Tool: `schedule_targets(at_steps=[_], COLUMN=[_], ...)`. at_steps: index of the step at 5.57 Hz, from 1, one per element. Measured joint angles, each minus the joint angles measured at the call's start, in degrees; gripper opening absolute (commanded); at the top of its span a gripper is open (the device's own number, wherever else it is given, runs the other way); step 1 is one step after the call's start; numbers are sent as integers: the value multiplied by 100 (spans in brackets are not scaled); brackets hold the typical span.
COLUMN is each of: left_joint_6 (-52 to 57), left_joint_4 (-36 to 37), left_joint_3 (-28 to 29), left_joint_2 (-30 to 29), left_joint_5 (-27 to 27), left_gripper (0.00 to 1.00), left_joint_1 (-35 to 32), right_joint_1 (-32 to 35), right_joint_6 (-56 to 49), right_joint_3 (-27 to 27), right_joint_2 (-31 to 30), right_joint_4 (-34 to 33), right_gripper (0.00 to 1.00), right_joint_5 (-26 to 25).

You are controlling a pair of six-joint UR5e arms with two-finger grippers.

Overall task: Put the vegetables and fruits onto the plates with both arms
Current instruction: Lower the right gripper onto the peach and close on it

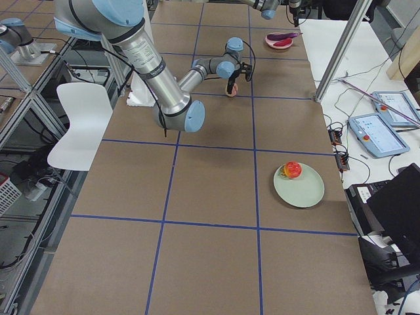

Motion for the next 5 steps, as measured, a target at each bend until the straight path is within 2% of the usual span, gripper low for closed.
schedule_targets(at_steps=[5], left_joint_6=[2], left_joint_4=[0], left_joint_3=[0], left_joint_2=[12], left_joint_5=[-1], left_gripper=[100], left_joint_1=[-1], right_joint_1=[-61], right_joint_6=[-56], right_joint_3=[-69], right_joint_2=[26], right_joint_4=[51], right_gripper=[100], right_joint_5=[-105])
